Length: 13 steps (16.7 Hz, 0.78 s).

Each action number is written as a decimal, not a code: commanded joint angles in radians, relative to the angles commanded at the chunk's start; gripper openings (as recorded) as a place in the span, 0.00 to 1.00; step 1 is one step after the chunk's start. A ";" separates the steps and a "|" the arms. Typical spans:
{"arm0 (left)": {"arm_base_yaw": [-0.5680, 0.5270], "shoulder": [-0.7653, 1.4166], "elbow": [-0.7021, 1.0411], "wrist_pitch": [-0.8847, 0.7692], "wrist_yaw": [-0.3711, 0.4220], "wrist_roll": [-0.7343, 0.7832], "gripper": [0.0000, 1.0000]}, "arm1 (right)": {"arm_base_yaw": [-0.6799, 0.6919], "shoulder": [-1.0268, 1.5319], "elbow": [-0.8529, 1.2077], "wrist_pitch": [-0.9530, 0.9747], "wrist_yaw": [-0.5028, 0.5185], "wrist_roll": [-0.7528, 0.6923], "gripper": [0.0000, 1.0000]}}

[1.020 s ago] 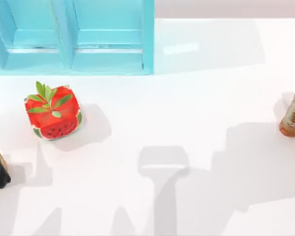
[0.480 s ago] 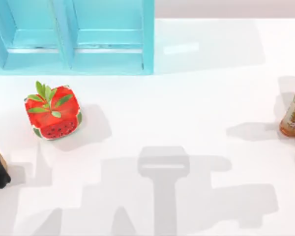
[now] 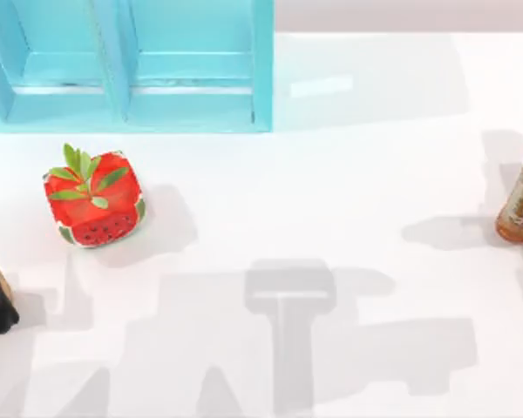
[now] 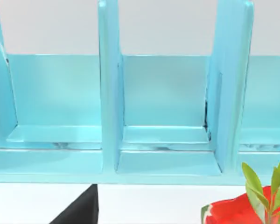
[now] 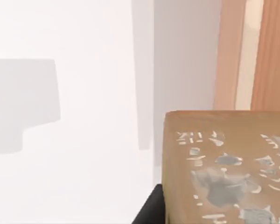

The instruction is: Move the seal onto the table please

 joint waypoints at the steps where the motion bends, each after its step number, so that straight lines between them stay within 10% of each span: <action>1: 0.000 0.000 0.000 0.000 0.000 0.000 1.00 | 0.028 0.032 0.027 0.005 0.000 0.032 0.00; 13: 0.000 0.000 0.000 0.000 0.000 0.000 1.00 | 0.617 0.666 0.506 0.151 0.003 0.624 0.00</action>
